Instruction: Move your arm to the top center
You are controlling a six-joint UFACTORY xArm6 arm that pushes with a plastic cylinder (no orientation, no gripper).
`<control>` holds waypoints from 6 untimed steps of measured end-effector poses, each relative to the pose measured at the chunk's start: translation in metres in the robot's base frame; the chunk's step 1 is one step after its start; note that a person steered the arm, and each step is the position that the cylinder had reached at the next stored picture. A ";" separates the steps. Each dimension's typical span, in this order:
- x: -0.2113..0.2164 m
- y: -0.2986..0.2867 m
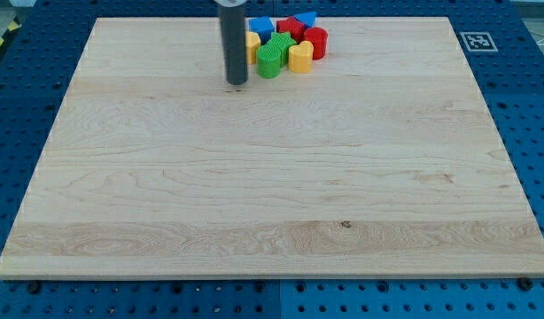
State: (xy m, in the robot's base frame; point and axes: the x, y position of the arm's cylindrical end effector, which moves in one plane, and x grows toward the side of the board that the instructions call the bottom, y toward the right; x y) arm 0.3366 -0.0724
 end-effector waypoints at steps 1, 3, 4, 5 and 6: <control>-0.032 -0.039; -0.144 -0.020; -0.143 0.016; -0.143 0.060; -0.143 0.081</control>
